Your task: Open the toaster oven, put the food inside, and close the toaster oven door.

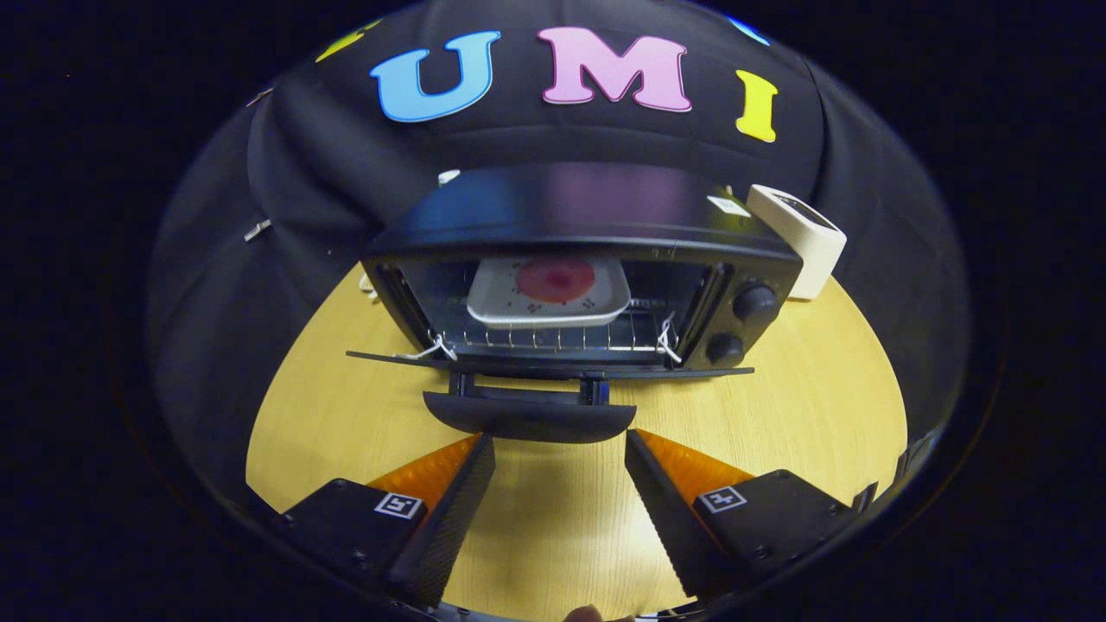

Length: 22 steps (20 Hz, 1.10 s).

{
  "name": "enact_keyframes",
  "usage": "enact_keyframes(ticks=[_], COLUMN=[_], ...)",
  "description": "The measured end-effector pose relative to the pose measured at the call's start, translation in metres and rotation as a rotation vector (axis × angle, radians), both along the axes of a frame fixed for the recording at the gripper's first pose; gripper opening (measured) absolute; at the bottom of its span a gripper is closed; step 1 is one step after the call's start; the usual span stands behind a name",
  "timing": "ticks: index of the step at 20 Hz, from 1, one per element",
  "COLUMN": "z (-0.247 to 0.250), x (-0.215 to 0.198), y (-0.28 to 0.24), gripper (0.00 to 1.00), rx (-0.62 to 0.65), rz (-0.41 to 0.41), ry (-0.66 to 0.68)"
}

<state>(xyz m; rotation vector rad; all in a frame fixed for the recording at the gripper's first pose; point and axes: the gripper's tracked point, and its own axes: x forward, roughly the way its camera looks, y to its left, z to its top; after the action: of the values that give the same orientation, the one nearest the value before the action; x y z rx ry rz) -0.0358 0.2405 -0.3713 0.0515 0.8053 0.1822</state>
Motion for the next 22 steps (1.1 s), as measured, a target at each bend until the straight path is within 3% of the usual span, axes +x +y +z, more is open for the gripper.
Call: enact_keyframes(ticks=[7, 12, 22], z=[0.055, 0.097, 0.222], x=[0.041, 0.045, 0.059], y=[-0.012, -0.039, -0.136], gripper=[0.99, 0.99, 0.98], rx=[0.041, 0.043, 0.05], rz=[-0.013, -0.011, -0.058], ry=[-0.14, -0.272, -0.514])
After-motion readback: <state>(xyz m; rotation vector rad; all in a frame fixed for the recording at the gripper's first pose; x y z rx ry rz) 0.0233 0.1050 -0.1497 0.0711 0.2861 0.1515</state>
